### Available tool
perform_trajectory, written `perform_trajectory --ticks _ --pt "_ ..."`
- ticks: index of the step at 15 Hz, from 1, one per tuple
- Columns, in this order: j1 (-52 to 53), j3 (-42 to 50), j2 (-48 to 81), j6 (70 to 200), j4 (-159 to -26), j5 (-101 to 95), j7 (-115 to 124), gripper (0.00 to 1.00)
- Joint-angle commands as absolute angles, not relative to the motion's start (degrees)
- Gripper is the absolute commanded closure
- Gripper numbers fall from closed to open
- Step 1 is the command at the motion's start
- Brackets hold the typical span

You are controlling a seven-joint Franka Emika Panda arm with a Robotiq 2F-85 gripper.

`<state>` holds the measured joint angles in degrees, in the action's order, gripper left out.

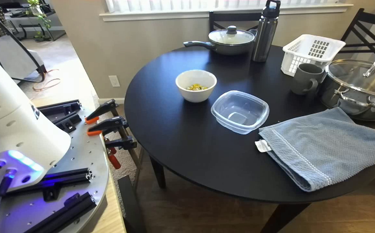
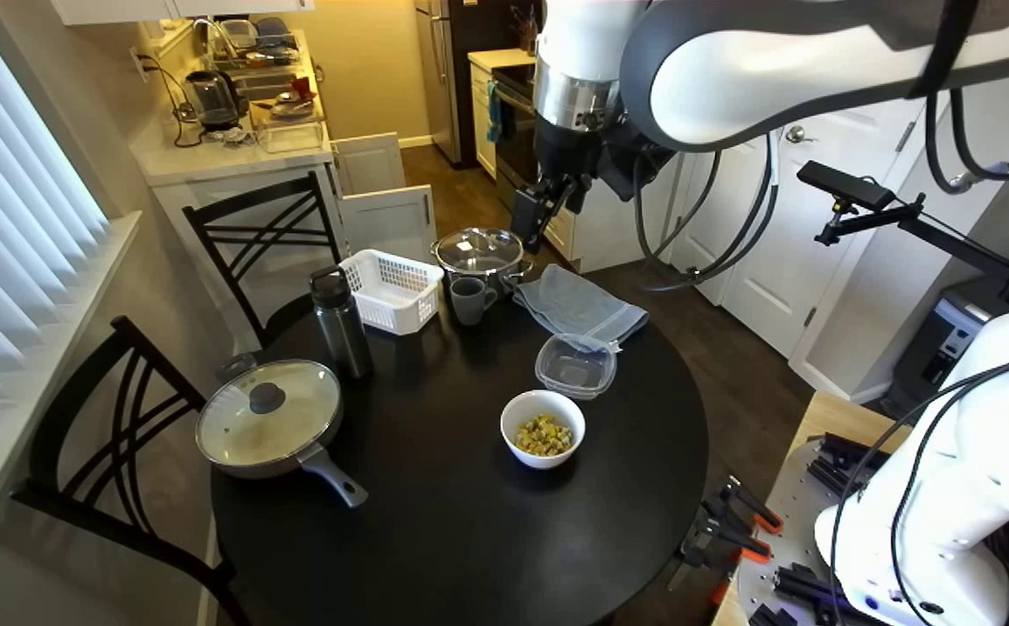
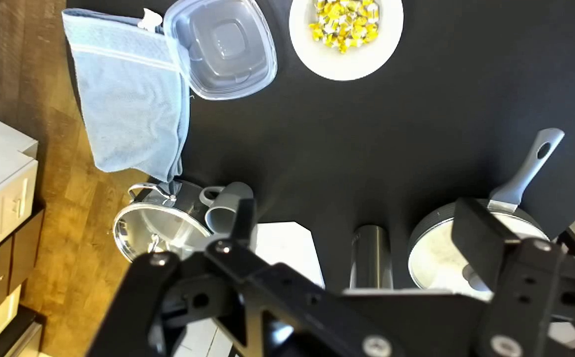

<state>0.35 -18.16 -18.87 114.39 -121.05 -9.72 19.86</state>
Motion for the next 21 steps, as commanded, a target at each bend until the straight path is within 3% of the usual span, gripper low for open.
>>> perform_trajectory --ticks 1,10,21 --pt "2.34 -16.49 -18.59 114.13 -120.86 -10.43 20.42 0.0" --pt "2.6 -16.05 -17.7 115.98 -121.52 -9.39 20.23 0.0" --pt "5.37 -13.21 -5.78 127.04 -135.24 -9.34 20.56 0.0"
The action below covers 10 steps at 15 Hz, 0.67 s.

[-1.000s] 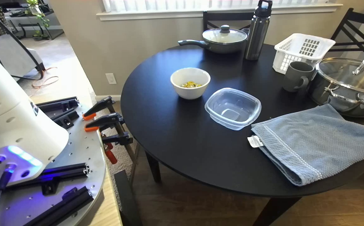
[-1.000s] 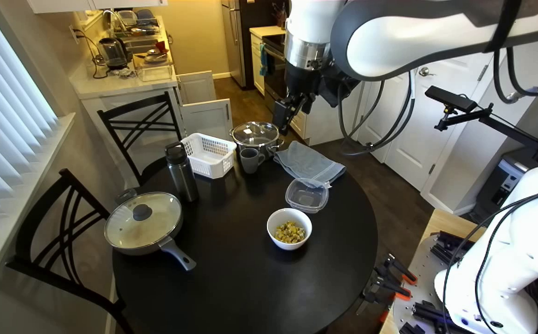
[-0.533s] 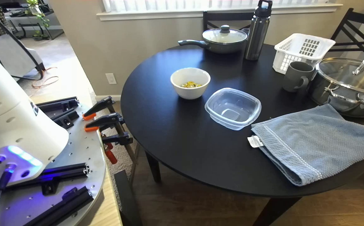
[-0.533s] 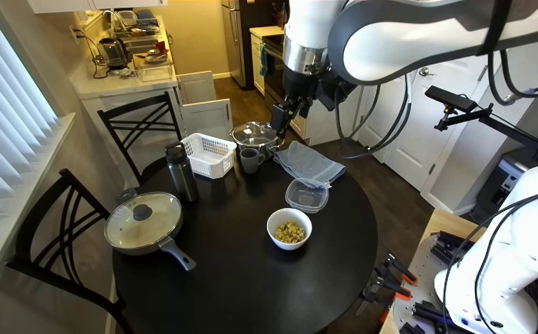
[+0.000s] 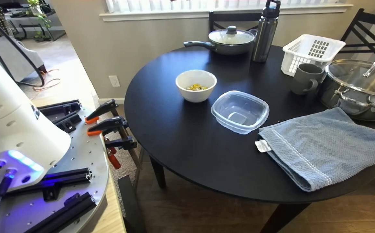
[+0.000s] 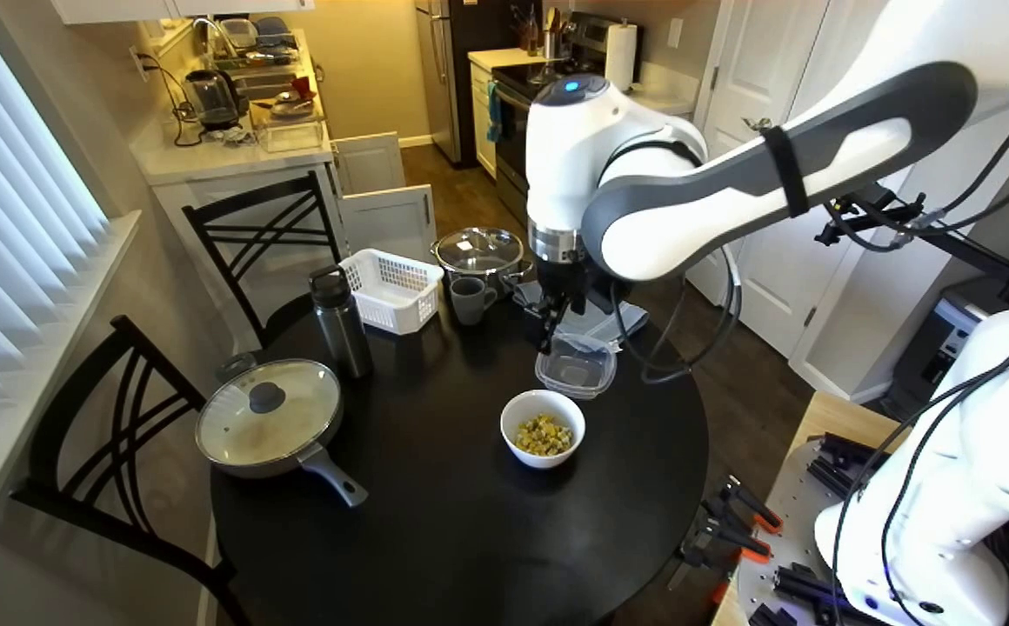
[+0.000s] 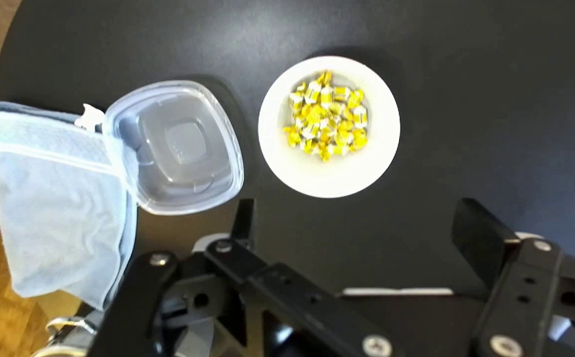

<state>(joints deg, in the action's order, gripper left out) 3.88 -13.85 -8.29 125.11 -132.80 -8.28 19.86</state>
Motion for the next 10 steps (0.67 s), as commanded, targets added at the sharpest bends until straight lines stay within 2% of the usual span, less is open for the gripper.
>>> perform_trajectory --ticks 1,4,10 --pt "5.63 -13.05 -4.6 127.27 -135.78 -9.68 20.68 0.0" --pt "5.76 -11.77 -1.16 123.36 -134.86 -8.83 20.78 0.0" --pt "6.44 -10.79 -0.98 124.74 -135.35 -8.67 19.82 0.0"
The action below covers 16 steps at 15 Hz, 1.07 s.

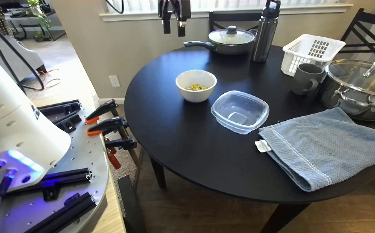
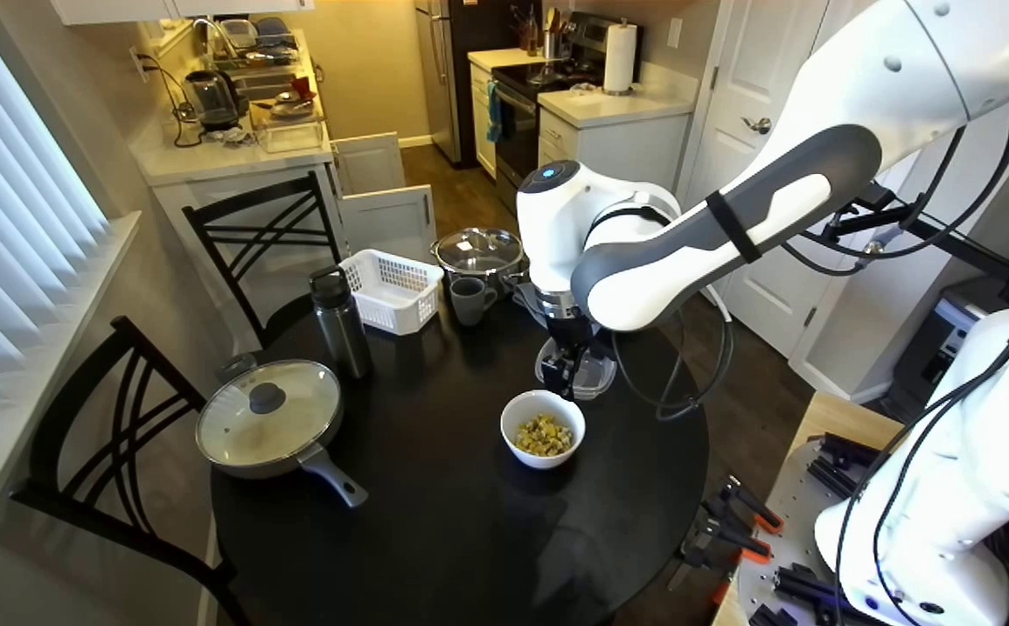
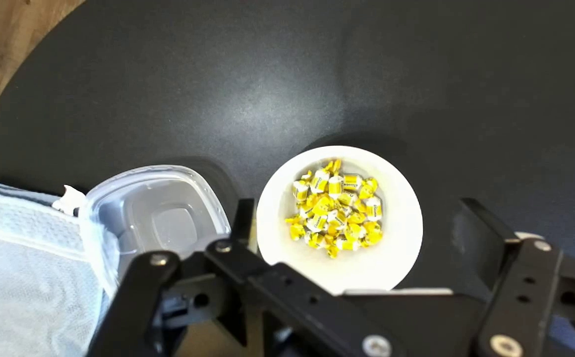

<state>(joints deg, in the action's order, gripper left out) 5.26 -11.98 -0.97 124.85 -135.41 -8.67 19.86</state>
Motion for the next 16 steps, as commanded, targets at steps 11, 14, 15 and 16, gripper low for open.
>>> perform_trajectory --ticks 11,14,15,16 --pt "4.17 -11.7 20.53 168.56 -137.9 0.54 4.38 0.0" --pt "0.35 -15.21 26.32 171.0 -136.74 3.64 -3.15 0.0" --pt "-0.69 -16.0 27.52 171.52 -136.5 3.58 -4.44 0.0" --pt "-1.39 -16.44 28.18 171.47 -136.1 3.24 -5.37 0.0"
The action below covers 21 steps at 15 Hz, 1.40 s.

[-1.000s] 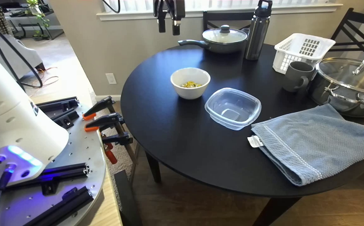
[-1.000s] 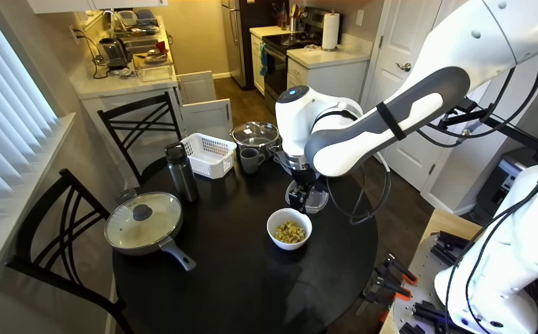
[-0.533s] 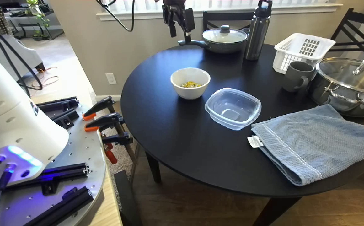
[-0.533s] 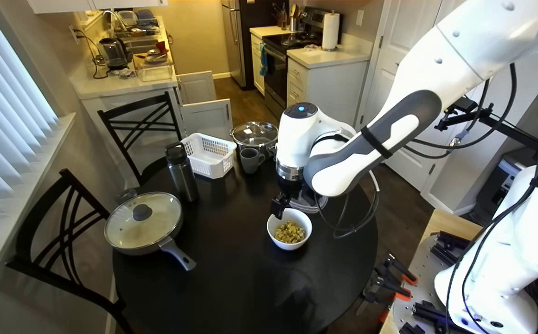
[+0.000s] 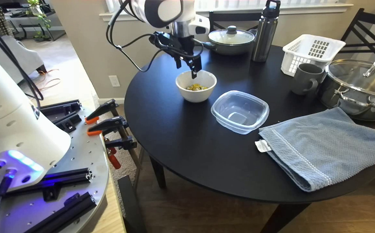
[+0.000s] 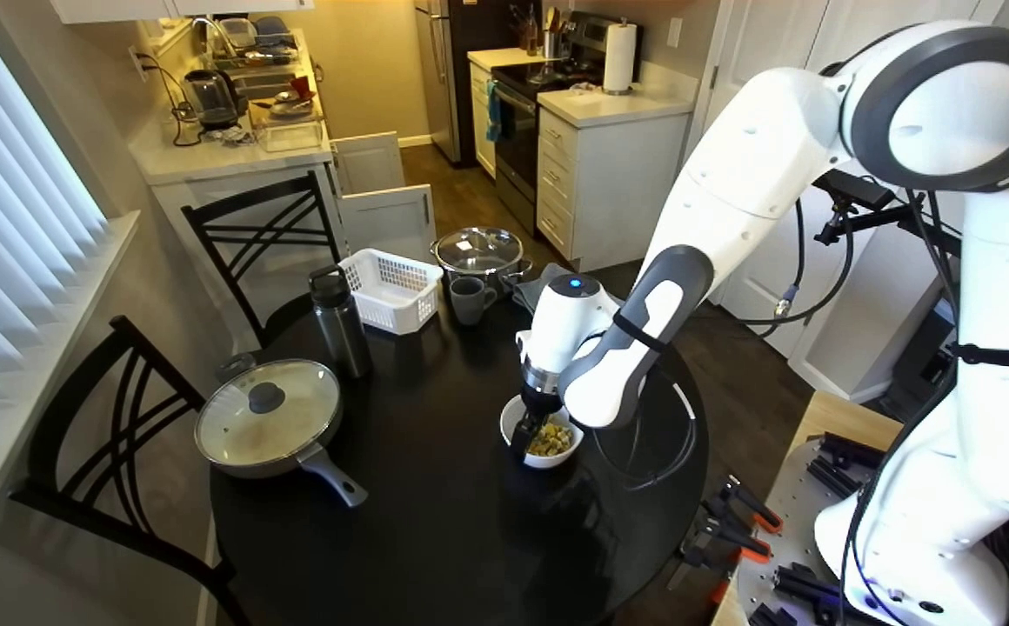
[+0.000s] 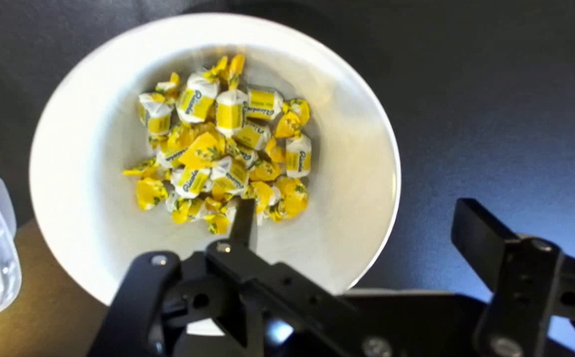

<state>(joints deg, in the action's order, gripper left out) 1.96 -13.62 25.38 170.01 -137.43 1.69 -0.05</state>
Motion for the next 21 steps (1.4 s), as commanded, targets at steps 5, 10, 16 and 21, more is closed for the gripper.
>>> perform_trajectory --ticks 5,10,16,21 --pt "-0.25 -14.21 26.37 170.52 -135.63 1.41 -5.62 0.0" --pt "3.03 -9.94 23.07 169.47 -136.51 -0.57 -3.56 0.0" --pt "7.75 -3.16 22.36 169.51 -136.46 -5.05 -3.14 0.0" --pt "7.79 -4.55 24.62 169.46 -136.0 -4.76 -3.73 0.0"
